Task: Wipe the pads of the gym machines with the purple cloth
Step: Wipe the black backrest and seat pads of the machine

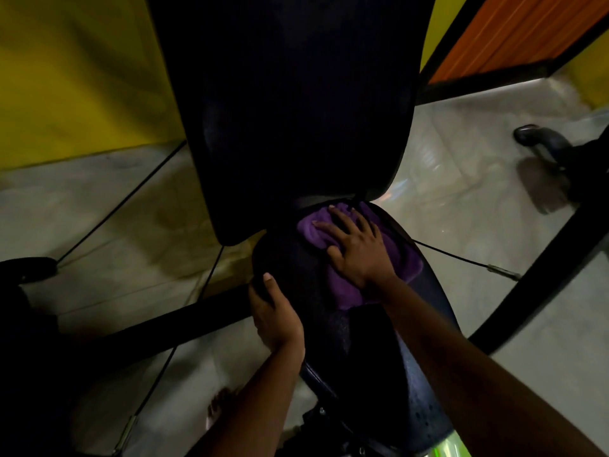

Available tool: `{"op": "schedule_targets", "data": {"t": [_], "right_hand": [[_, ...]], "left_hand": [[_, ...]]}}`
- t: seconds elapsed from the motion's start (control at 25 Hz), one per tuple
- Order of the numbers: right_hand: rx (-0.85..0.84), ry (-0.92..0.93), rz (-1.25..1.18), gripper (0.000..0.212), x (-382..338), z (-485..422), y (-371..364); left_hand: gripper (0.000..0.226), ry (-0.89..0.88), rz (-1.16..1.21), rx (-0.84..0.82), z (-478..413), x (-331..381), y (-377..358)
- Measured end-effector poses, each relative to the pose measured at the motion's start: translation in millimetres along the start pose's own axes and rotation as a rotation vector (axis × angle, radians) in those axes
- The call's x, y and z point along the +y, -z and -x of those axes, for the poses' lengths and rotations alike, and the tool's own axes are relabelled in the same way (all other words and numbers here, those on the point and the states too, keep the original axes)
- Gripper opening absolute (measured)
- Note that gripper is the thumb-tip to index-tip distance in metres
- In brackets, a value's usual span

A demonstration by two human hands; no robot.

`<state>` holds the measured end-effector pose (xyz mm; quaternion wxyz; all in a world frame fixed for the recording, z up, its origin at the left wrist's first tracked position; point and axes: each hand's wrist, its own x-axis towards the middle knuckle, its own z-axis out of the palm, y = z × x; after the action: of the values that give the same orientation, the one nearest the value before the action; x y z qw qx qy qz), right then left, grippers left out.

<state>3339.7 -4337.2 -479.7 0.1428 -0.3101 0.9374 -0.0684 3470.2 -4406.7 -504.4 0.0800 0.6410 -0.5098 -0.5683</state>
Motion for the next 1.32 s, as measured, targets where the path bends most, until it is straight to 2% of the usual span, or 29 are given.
{"op": "schedule_targets", "data": {"t": [0.12,0.2,0.32,0.48,0.6,0.72,0.84,0.96,1.08,1.2,1.32], "right_hand": [[-0.080,0.118,0.062,0.066,-41.1,24.2,-12.4],[-0.080,0.174,0.078,0.063,-42.7,20.8,-13.1],[-0.037,0.001,-0.015,0.071,-12.0,-3.9,-5.5],[0.012,-0.273,-0.063,0.050,22.9,0.6,1.9],[0.058,-0.438,-0.089,0.052,21.7,34.1,7.1],[0.017,-0.461,-0.038,0.064,-11.0,67.7,4.7],[0.017,-0.343,0.026,0.067,-40.1,106.1,-3.4],[0.082,-0.228,0.099,0.069,-49.5,151.3,-10.4],[0.111,-0.193,0.111,0.066,-37.1,189.3,-9.6],[0.166,-0.285,0.012,0.061,-13.3,203.1,-8.8],[0.215,-0.414,-0.052,0.061,13.6,180.2,-3.6]], "left_hand": [[0.059,-0.004,-0.040,0.015,-1.5,0.5,-0.5],[0.059,-0.019,-0.036,0.014,-2.3,-2.5,-0.4],[0.061,-0.019,-0.042,0.009,-5.3,-4.1,-0.2],[0.062,-0.048,-0.019,-0.021,-0.2,-2.9,0.4],[0.061,-0.057,0.001,-0.027,-1.0,-1.6,1.0],[0.063,-0.038,-0.011,-0.063,-0.6,3.1,2.7],[0.060,-0.061,-0.026,-0.176,15.5,9.3,21.2],[0.060,-0.191,-0.095,-0.249,53.0,4.6,43.0],[0.063,-0.471,-0.206,-0.330,81.7,-19.9,56.7],[0.072,-0.762,-0.439,-0.417,89.4,-34.3,49.5],[0.071,-0.973,-0.609,-0.456,78.1,-24.0,30.3]]}}
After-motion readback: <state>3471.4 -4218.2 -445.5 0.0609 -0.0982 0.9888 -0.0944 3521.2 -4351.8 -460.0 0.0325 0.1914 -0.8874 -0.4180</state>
